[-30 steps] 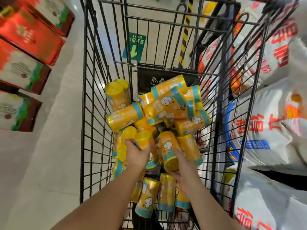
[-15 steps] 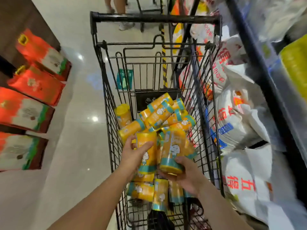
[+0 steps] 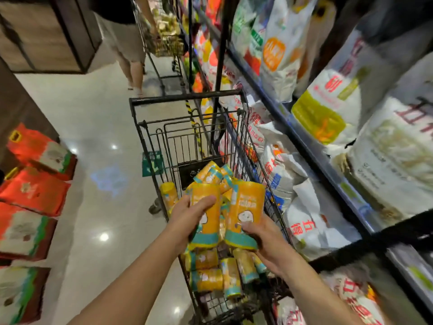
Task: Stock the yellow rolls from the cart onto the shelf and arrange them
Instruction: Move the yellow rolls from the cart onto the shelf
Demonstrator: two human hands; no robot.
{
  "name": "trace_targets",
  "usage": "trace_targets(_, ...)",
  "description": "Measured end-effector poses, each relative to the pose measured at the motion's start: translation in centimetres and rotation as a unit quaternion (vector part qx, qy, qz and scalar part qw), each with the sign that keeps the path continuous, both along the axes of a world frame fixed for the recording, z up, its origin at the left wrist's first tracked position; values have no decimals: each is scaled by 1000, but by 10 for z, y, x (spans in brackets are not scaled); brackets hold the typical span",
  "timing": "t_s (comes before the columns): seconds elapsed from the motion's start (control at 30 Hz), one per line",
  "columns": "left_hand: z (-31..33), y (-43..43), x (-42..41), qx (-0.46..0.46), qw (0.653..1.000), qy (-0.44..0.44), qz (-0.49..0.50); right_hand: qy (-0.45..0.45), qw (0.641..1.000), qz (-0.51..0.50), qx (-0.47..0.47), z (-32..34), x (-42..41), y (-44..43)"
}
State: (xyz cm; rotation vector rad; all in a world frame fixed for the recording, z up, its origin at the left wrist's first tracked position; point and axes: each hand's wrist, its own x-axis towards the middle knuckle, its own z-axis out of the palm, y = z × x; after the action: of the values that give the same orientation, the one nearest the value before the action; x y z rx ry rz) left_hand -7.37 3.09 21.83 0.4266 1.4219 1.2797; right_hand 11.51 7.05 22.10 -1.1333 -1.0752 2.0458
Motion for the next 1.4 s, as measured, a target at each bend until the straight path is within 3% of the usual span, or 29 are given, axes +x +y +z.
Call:
trace_targets(0.5,156,-40,62,175,969,62,-161,-40,967,-152,199,140,76,-72)
trace_targets(1.0,275,-44,222,348,878,85,-318,-75,887,-312,333,257,234,-156)
trace_targets(1.4,361,-95,382,472,797,92,-365,-85,818,-377,426,328,378,-253)
